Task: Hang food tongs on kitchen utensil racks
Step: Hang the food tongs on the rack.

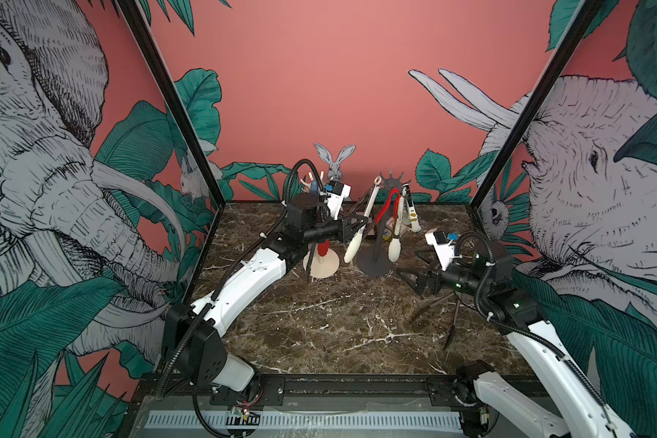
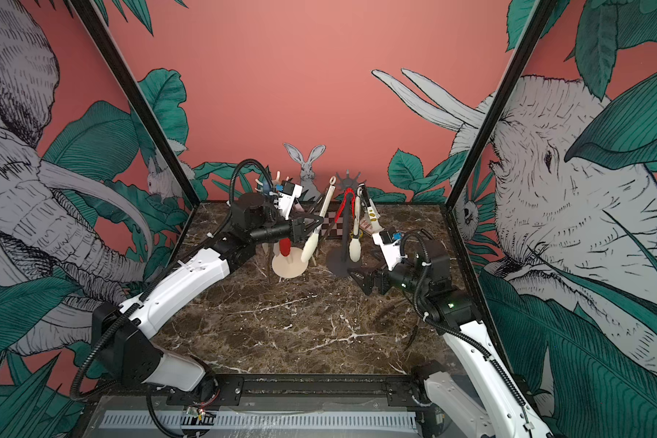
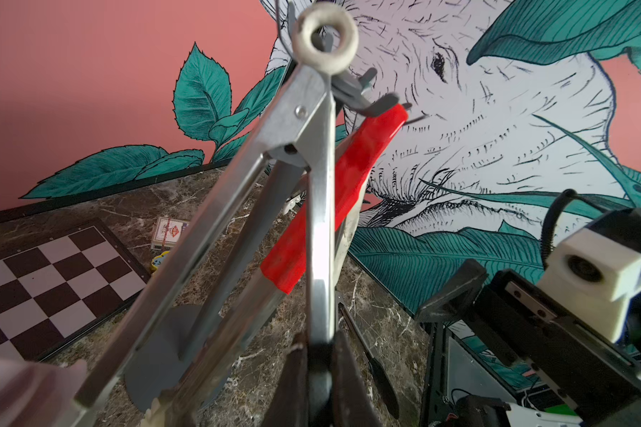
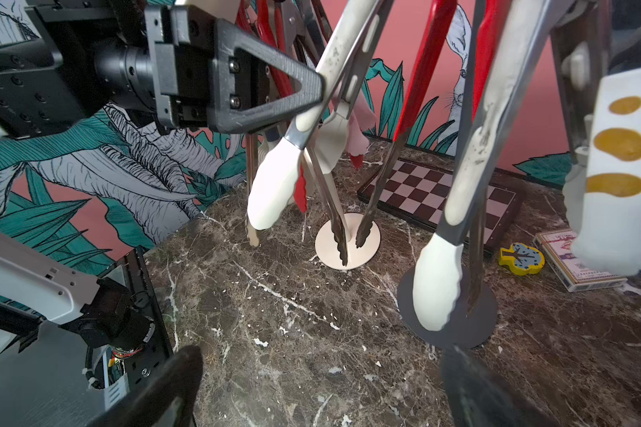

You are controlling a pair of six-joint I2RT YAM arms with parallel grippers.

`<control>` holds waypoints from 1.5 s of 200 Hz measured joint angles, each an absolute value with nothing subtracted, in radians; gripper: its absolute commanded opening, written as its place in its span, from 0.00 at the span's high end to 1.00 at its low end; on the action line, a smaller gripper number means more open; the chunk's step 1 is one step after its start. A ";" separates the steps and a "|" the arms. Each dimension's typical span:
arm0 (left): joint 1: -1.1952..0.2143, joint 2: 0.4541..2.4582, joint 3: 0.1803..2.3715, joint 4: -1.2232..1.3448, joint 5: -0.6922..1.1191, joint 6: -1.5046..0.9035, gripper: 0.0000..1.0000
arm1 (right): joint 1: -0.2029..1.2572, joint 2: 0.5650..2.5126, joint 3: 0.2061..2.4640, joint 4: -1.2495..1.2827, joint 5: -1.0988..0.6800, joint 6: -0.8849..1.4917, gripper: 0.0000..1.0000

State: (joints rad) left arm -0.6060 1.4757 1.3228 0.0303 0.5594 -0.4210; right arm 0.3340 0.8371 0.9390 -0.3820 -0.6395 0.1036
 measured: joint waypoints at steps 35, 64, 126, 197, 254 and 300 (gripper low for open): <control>-0.606 1.489 1.323 0.024 0.565 -0.427 1.00 | 0.334 0.834 0.939 -0.384 -0.640 0.104 0.01; -0.606 1.491 1.323 0.023 0.569 -0.427 1.00 | 0.334 0.834 0.939 -0.384 -0.639 0.104 0.01; -0.606 1.491 1.323 0.020 0.580 -0.426 1.00 | 0.334 0.835 0.939 -0.384 -0.639 0.104 0.01; -0.606 1.491 1.323 0.009 0.583 -0.425 0.73 | 0.334 0.842 0.933 -0.383 -0.579 0.146 0.01; -0.606 1.490 1.323 0.005 0.556 -0.408 0.40 | 0.334 0.847 0.907 -0.418 -0.435 0.211 0.01; -0.607 1.476 1.323 0.002 0.508 -0.389 0.21 | 0.334 0.846 0.883 -0.470 -0.293 0.284 0.01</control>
